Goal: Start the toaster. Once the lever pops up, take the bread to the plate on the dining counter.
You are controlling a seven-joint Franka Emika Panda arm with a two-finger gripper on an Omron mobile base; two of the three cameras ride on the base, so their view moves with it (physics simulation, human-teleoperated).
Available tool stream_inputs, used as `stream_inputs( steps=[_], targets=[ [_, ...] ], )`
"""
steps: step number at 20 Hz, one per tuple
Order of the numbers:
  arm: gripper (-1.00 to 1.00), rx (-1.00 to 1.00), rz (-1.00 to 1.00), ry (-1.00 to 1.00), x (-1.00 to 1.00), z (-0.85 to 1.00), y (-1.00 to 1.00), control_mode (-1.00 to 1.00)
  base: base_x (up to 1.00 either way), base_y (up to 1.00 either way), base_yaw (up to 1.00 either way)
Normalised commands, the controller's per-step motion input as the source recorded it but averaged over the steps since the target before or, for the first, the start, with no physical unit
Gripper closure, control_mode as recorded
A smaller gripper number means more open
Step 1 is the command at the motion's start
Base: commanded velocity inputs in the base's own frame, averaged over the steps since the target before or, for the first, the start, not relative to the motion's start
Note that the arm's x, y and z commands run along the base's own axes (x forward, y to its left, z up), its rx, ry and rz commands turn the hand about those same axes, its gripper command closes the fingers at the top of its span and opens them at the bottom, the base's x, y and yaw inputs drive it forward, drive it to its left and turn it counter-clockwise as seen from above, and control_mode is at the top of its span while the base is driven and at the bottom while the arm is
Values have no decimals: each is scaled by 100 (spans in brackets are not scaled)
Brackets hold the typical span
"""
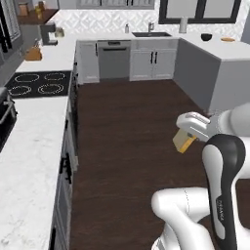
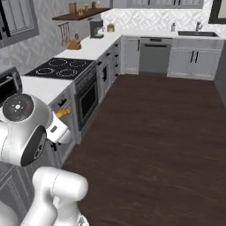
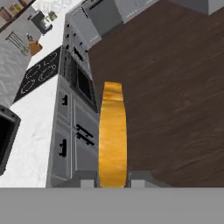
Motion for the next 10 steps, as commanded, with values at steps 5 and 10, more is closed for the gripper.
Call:
stream_inputs(
  steps=[5, 10],
  targets=[
    [100, 0, 0, 0, 0, 0, 0, 100, 77, -39, -53],
    [100, 0, 0, 0, 0, 0, 0, 100, 99, -15, -44]
  ],
)
